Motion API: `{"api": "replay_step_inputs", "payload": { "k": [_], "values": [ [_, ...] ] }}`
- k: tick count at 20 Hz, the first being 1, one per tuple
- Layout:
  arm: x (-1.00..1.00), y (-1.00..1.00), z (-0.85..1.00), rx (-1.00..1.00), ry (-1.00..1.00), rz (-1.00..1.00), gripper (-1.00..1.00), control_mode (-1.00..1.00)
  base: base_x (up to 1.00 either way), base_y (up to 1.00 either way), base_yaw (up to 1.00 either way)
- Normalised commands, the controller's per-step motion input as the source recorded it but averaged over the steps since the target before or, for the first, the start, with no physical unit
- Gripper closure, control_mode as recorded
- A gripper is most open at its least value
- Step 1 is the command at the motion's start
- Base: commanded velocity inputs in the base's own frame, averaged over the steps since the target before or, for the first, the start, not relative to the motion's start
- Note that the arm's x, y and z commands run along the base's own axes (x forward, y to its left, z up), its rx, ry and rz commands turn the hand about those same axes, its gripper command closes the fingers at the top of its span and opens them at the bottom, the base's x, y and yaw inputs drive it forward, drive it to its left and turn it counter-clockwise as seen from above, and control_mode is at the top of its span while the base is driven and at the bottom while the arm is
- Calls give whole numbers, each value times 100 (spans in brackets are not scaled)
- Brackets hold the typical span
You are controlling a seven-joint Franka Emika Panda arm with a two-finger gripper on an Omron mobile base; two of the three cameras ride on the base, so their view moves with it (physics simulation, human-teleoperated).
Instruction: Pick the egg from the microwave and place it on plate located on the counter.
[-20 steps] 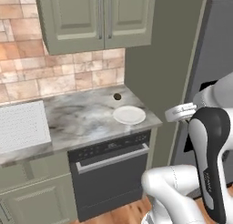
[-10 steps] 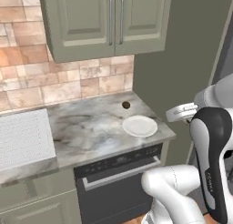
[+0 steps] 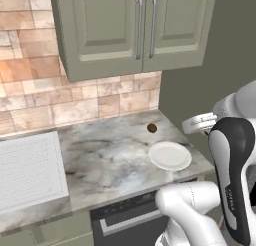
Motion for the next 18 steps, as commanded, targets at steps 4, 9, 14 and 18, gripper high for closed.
{"api": "replay_step_inputs", "payload": {
  "k": [4, 9, 14, 18],
  "values": [
    [21, 0, -16, 0, 5, 3, 100, -100, 26, 0, 4],
    [43, -5, -54, 0, 18, 0, 100, -100, 0, 0, 0],
    [54, -29, -68, 0, 18, 1, 100, -100, 0, 0, 0],
    [51, -33, -63, 0, 14, 2, 100, -100, 0, 0, 0]
  ]
}}
